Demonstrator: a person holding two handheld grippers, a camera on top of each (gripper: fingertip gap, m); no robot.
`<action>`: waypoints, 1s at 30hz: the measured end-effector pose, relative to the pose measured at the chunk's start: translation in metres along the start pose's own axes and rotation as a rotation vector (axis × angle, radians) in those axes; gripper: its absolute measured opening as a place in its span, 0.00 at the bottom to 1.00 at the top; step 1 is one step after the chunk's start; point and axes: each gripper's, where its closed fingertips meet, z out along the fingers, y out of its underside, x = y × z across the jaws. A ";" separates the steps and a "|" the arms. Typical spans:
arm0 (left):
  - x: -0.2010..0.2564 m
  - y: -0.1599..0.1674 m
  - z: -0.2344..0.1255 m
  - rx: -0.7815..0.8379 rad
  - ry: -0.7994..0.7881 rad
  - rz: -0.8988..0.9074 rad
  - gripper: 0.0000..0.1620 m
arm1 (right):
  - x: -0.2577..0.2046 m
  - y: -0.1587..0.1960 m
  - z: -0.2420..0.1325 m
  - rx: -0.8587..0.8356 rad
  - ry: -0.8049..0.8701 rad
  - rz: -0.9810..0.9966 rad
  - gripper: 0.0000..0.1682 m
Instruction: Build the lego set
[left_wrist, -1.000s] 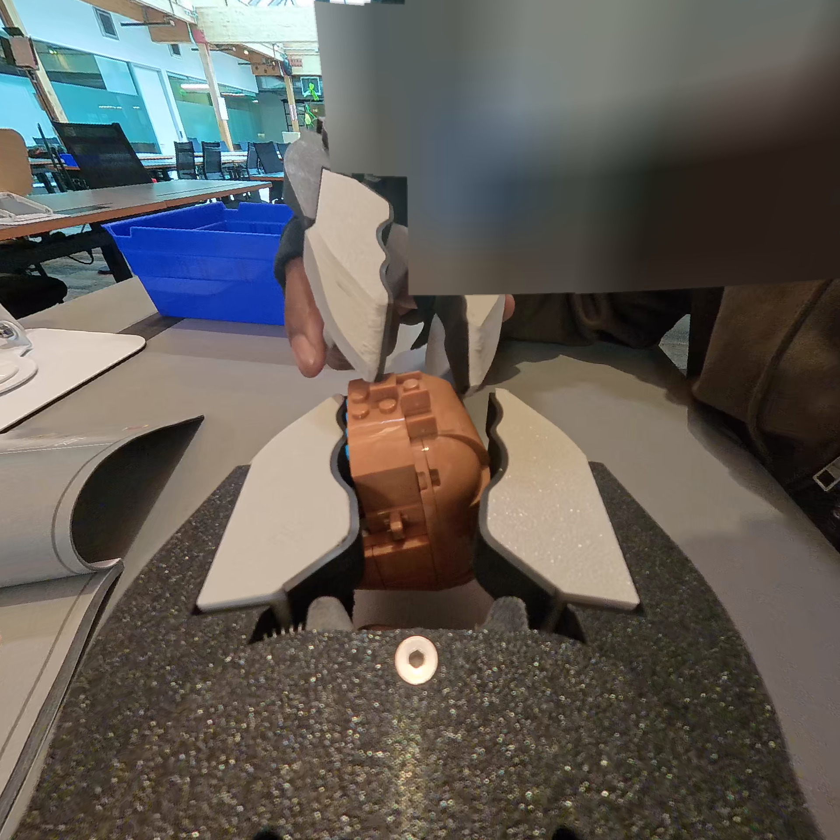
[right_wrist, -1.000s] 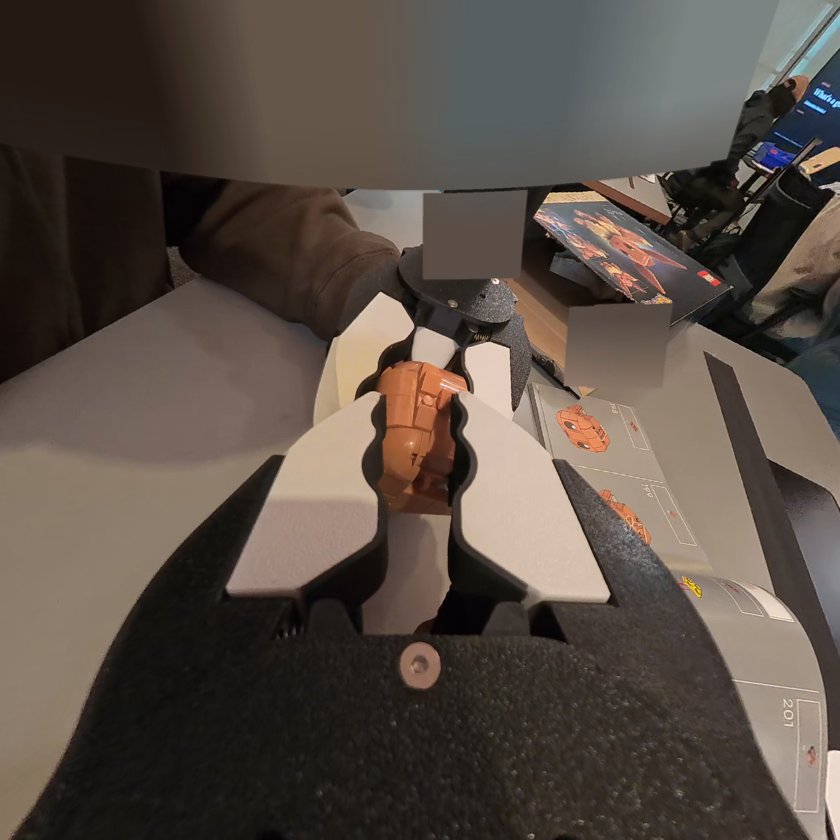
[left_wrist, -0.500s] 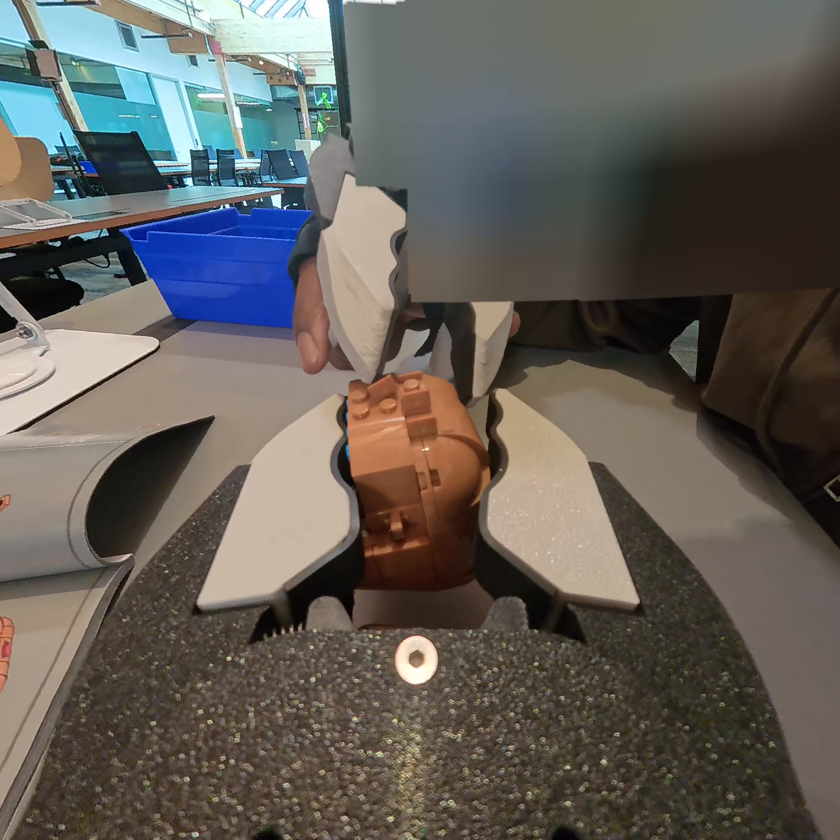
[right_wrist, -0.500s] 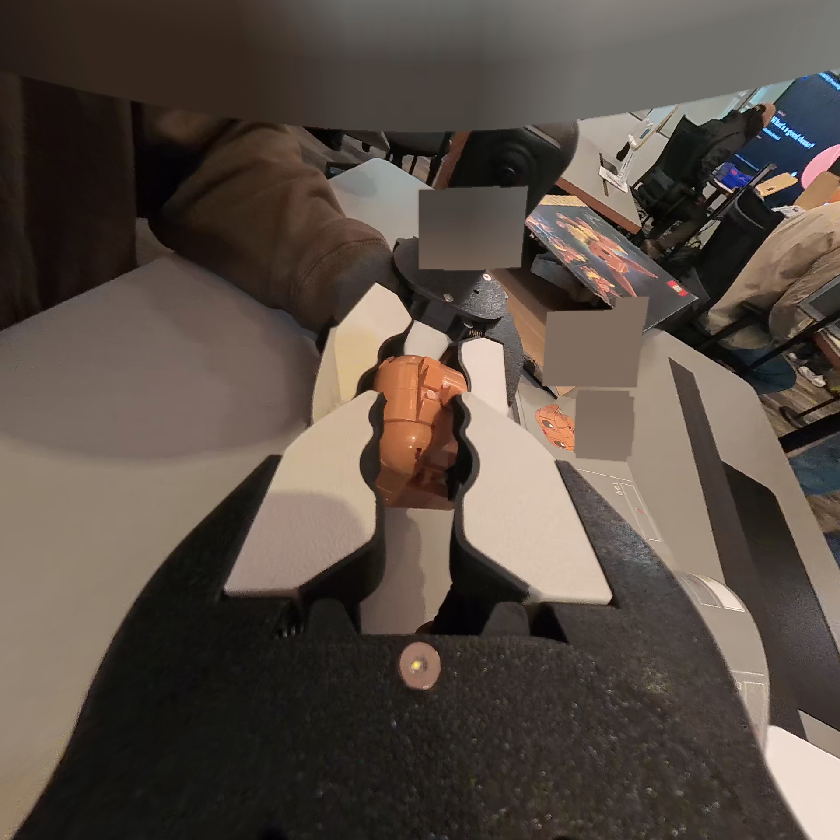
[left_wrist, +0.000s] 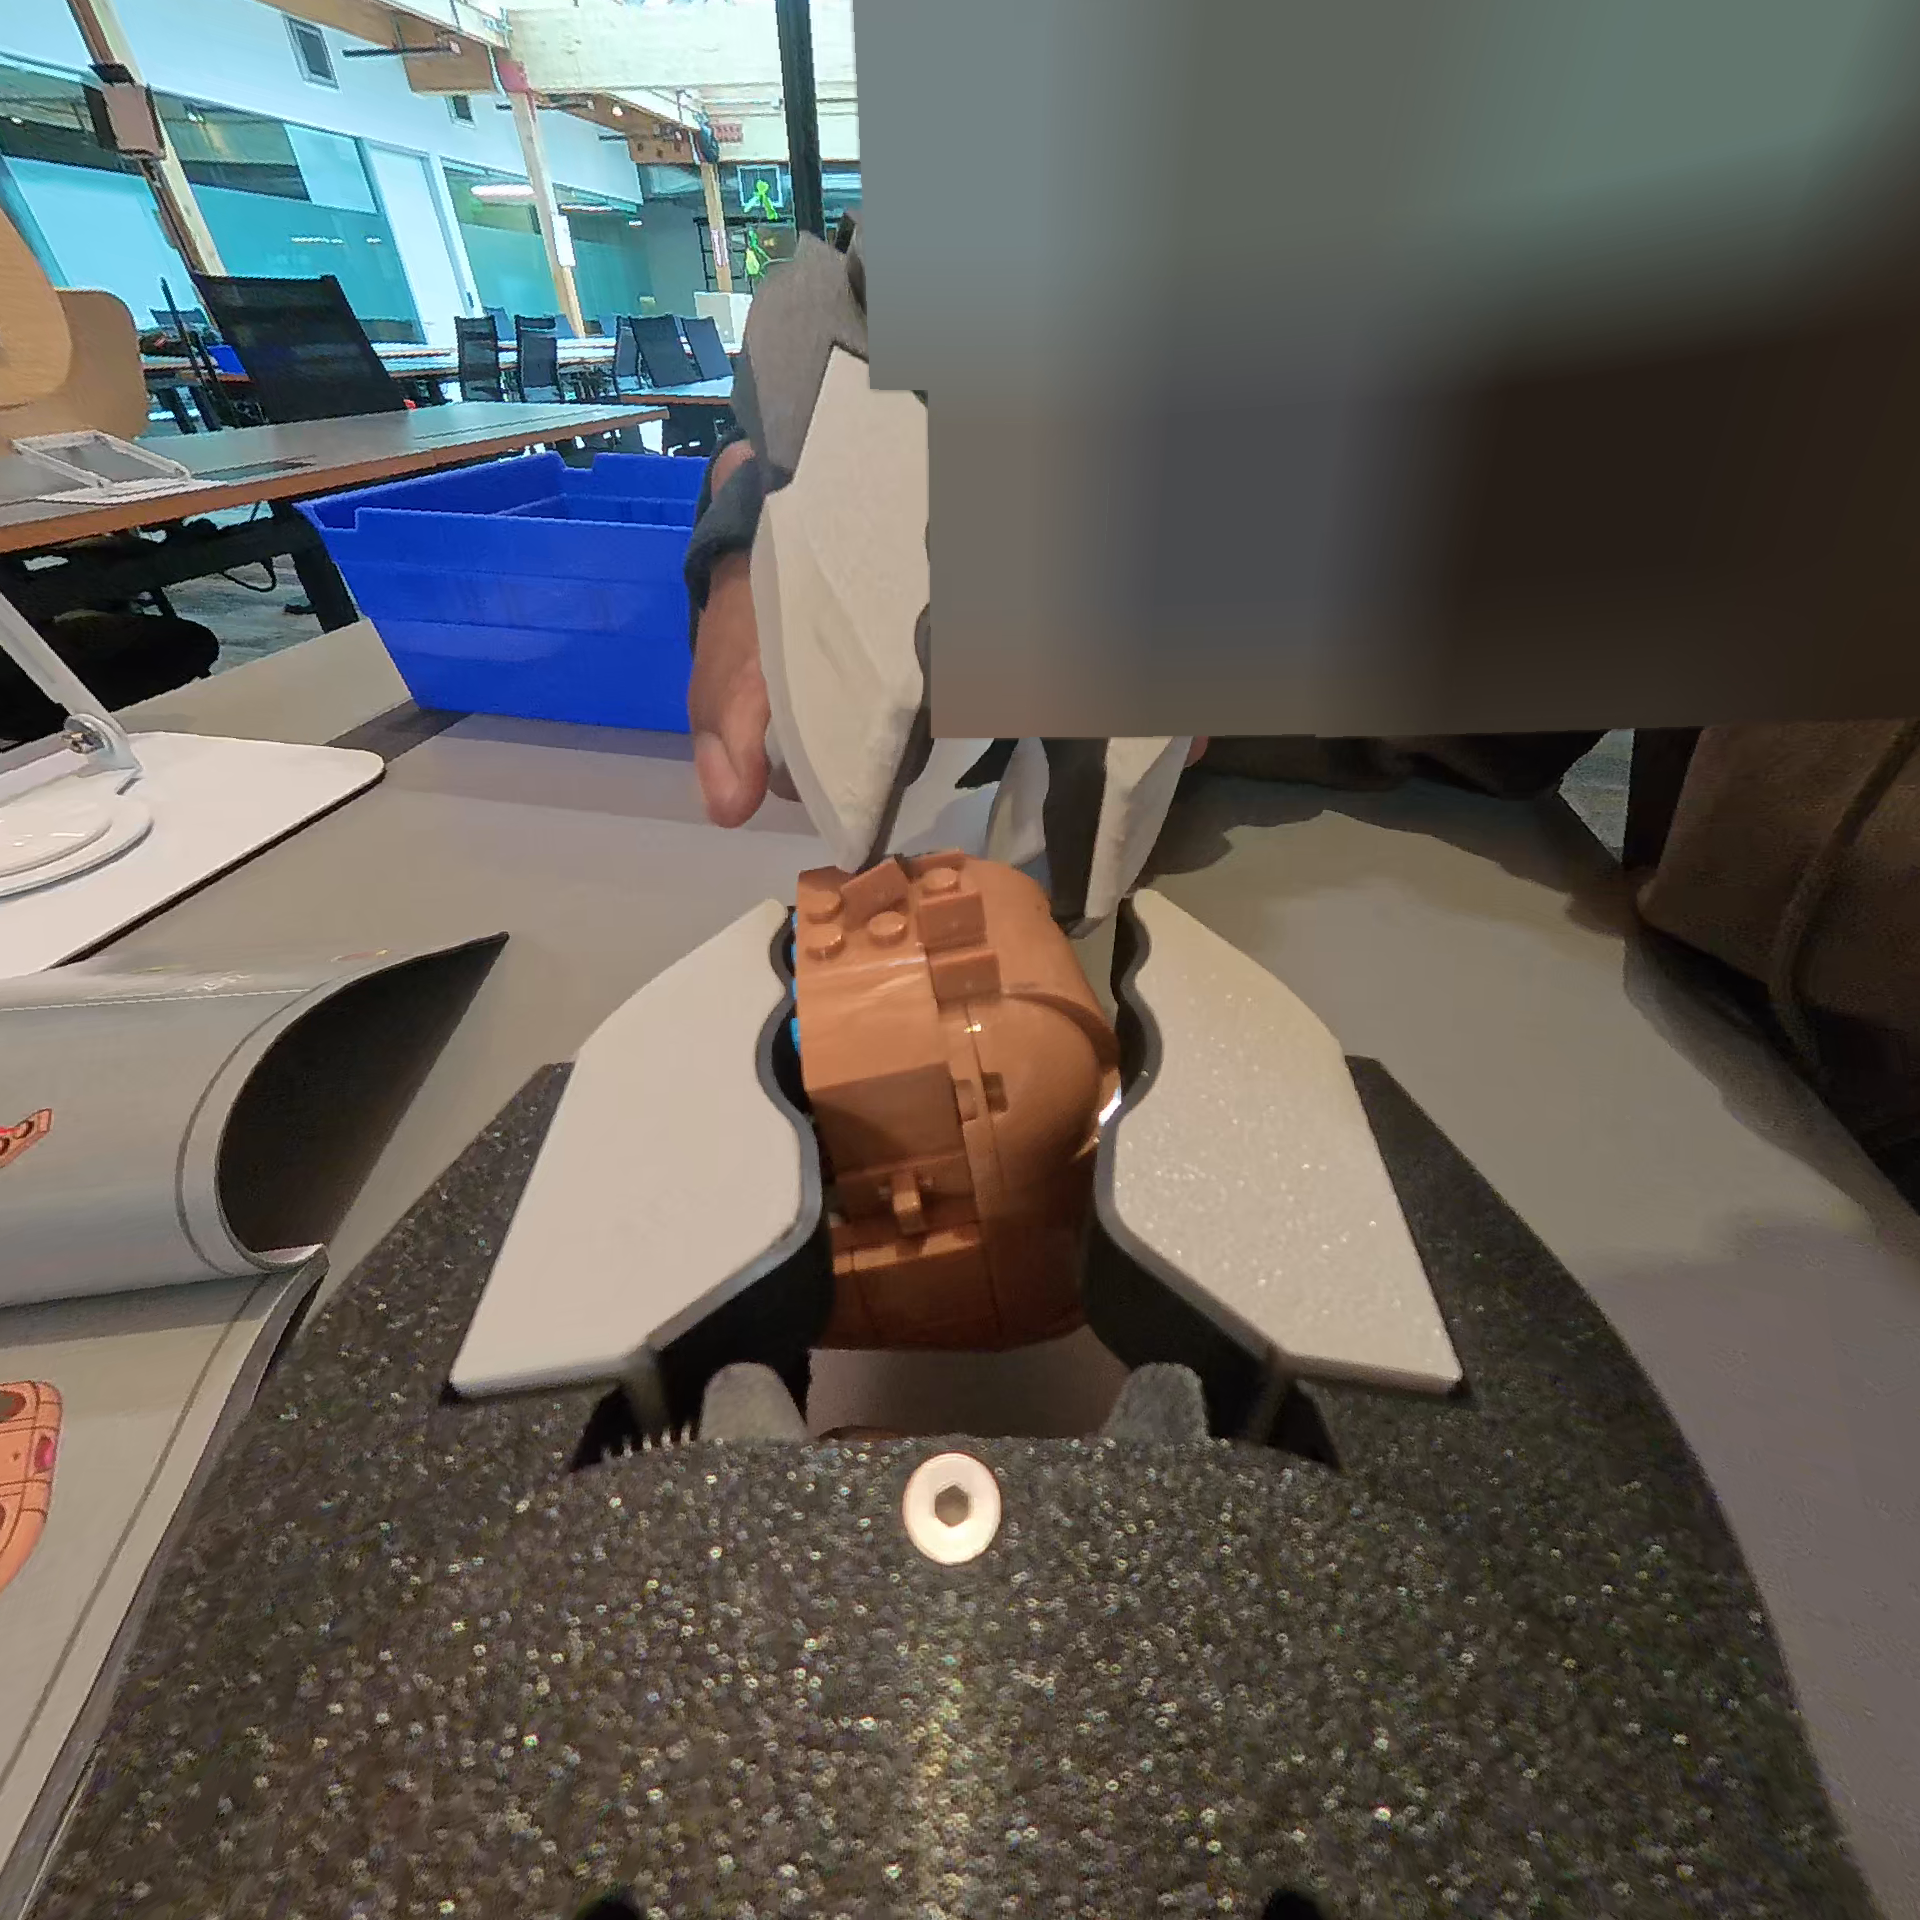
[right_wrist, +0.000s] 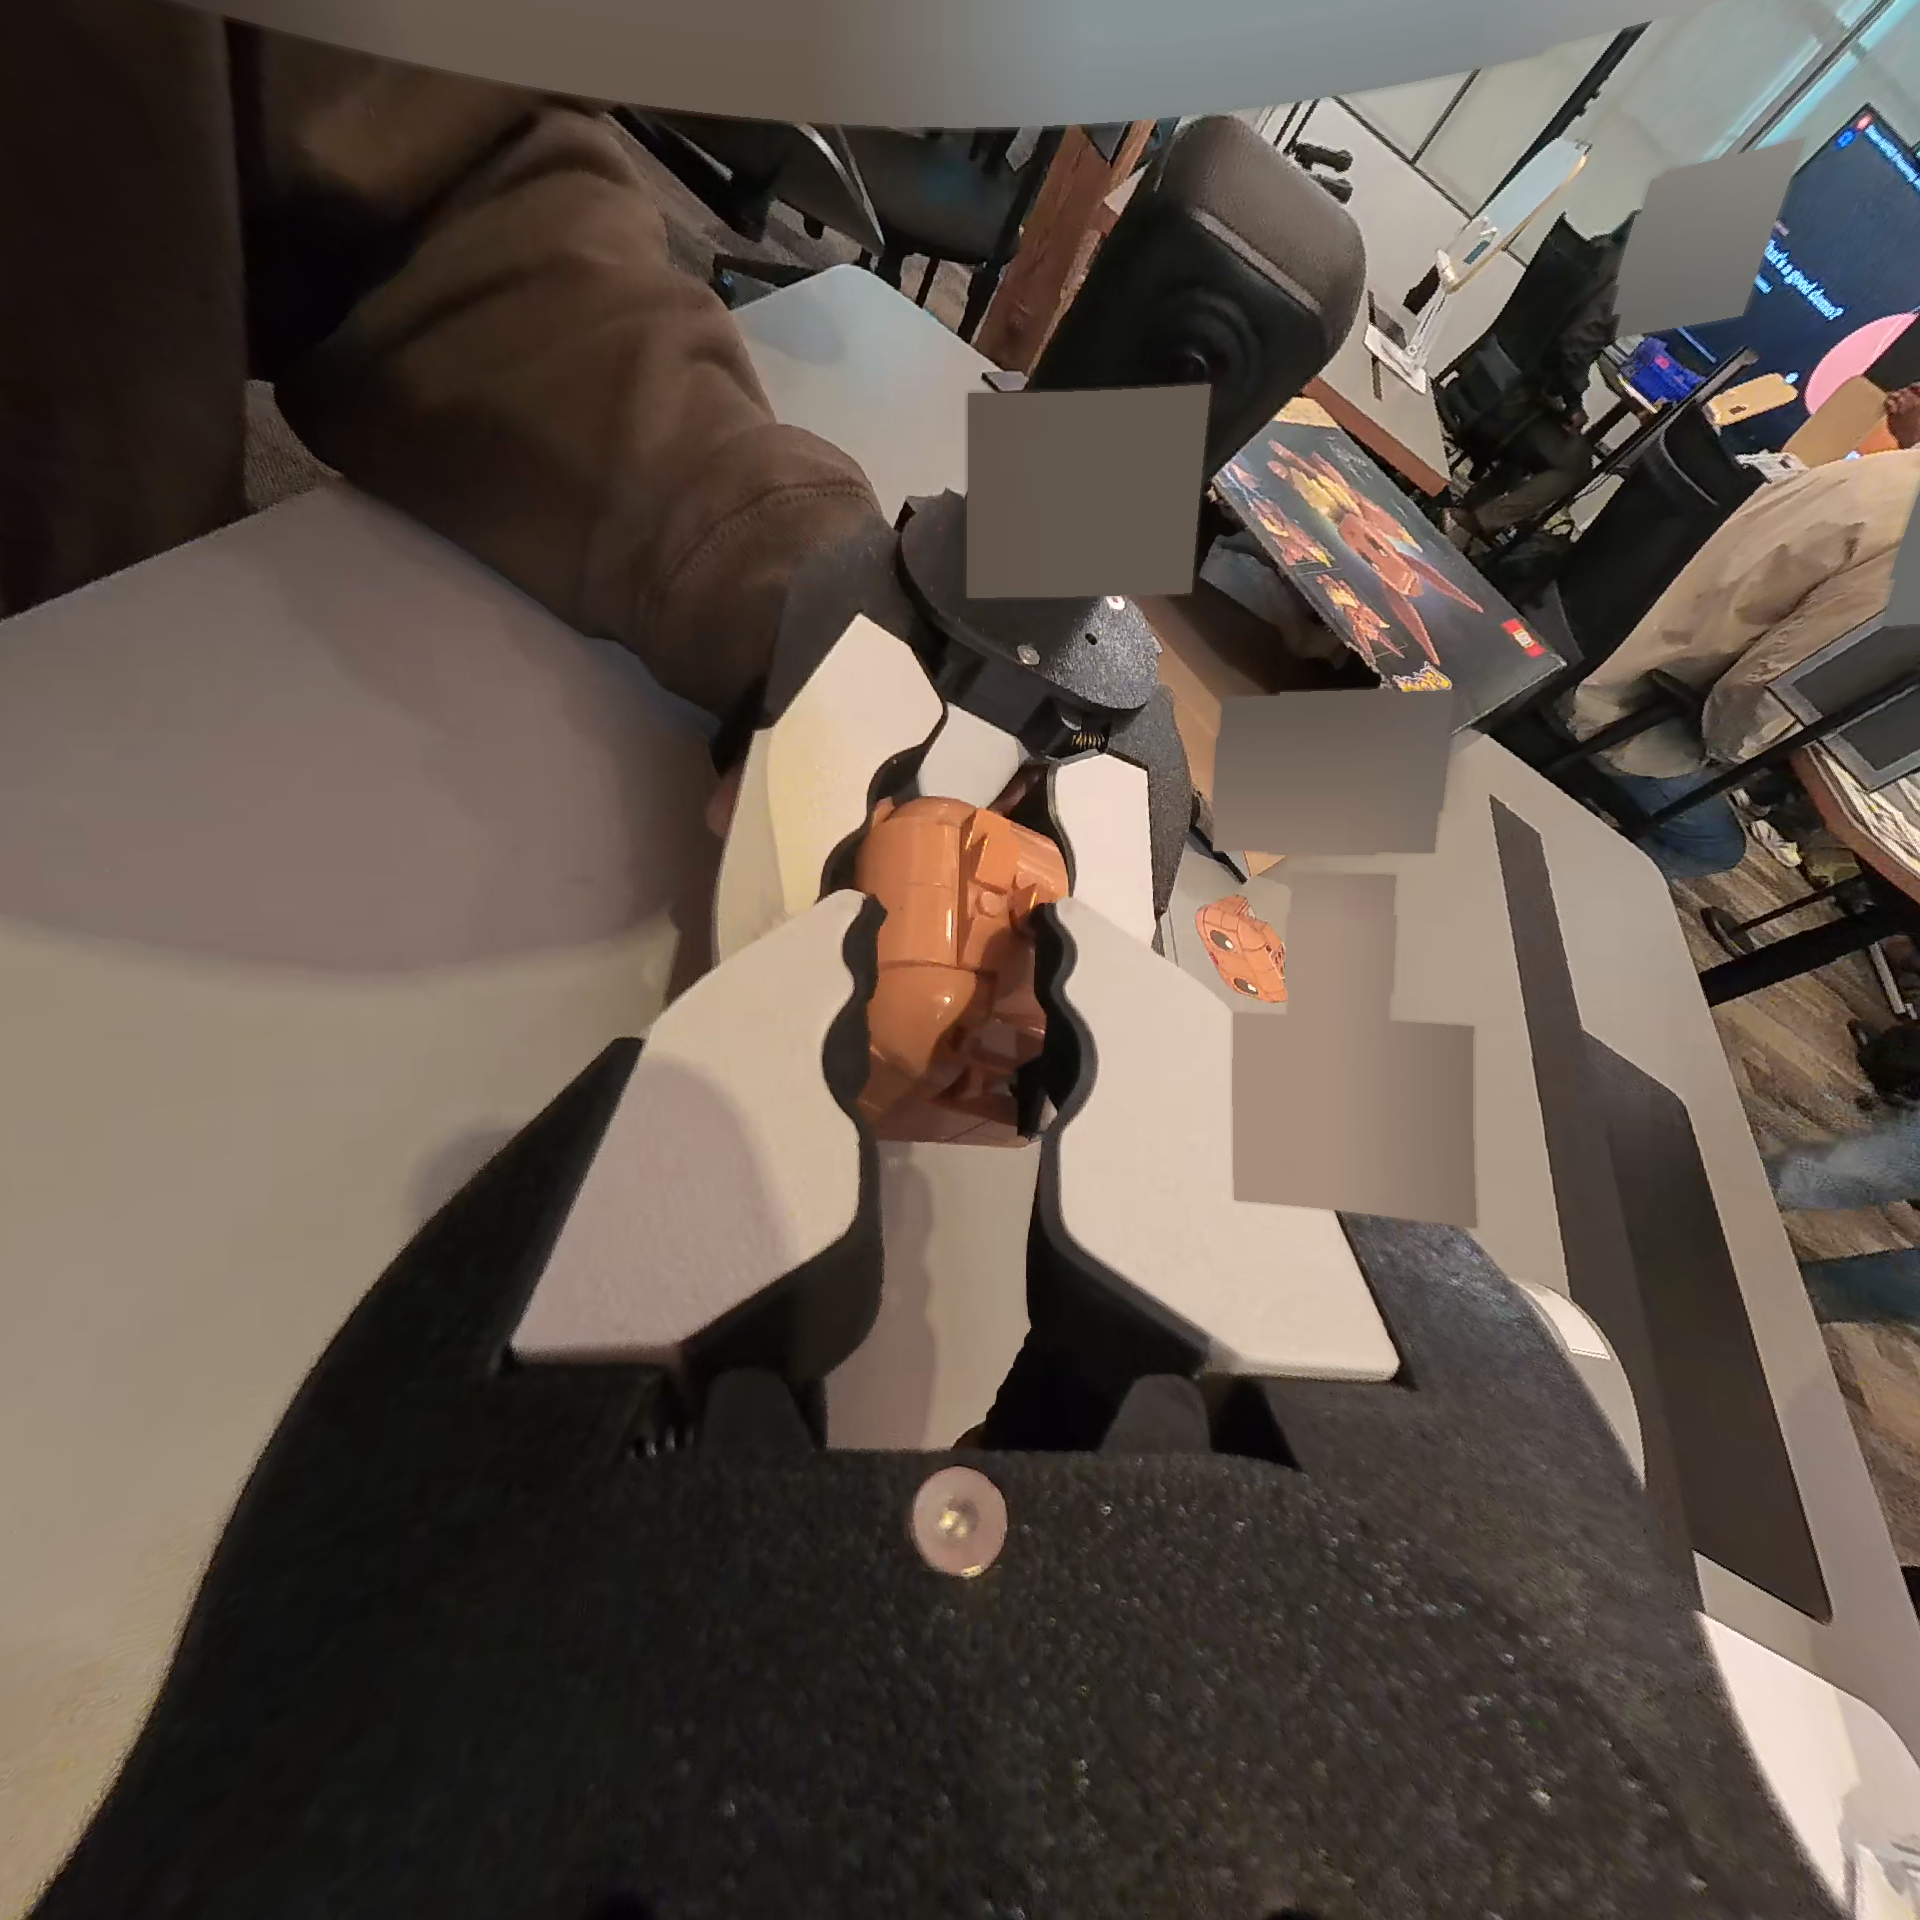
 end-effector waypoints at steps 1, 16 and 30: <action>0.000 0.000 0.000 -0.001 0.000 -0.001 0.35 | 0.000 0.000 0.000 -0.002 0.000 0.002 0.17; -0.004 0.003 0.000 -0.021 -0.024 0.000 0.35 | 0.001 0.003 0.001 -0.038 0.018 -0.016 0.16; -0.007 0.002 -0.001 -0.012 -0.031 -0.007 0.35 | -0.010 0.000 0.004 -0.017 -0.011 -0.049 0.00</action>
